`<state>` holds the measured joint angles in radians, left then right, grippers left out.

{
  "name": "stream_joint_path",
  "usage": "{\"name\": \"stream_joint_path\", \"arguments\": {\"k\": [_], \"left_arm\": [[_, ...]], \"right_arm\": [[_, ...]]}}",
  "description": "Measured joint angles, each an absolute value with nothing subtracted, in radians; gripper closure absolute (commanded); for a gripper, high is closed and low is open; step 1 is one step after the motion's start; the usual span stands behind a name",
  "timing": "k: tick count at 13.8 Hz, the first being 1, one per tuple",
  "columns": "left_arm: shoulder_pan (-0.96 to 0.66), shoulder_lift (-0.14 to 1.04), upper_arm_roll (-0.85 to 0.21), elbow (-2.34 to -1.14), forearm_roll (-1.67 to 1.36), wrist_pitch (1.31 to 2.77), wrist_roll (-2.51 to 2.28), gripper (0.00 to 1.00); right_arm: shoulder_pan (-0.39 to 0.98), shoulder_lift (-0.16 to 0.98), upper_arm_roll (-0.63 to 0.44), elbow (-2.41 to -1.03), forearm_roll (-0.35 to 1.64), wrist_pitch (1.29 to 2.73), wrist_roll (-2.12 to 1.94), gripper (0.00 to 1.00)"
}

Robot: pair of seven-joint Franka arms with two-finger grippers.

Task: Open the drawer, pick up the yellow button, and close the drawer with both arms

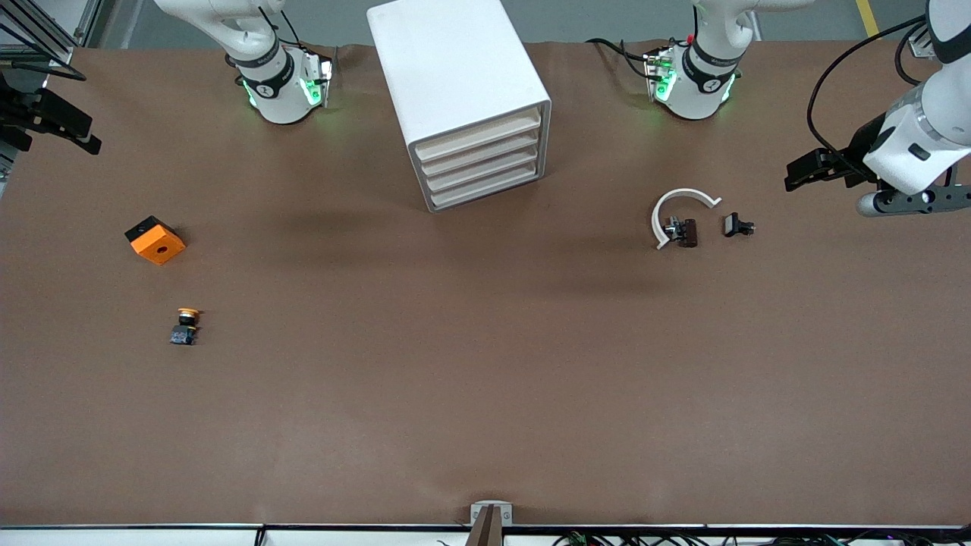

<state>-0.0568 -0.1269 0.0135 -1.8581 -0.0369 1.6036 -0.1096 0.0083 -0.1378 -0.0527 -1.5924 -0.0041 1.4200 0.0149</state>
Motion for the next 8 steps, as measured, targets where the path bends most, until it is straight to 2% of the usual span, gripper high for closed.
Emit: {"name": "stream_joint_path", "arguments": {"k": [3,8], "left_arm": [[-0.057,-0.183,0.020,-1.906,-0.036,1.657,-0.109,0.00],[-0.057,-0.210,0.020,-1.852,-0.035,1.645,-0.109,0.00]], "right_arm": [[0.008,-0.138,-0.054,-1.592,-0.004,1.451,-0.017,0.00],[0.000,-0.138,-0.063,-1.593,0.009,1.460,-0.020,0.00]]}}
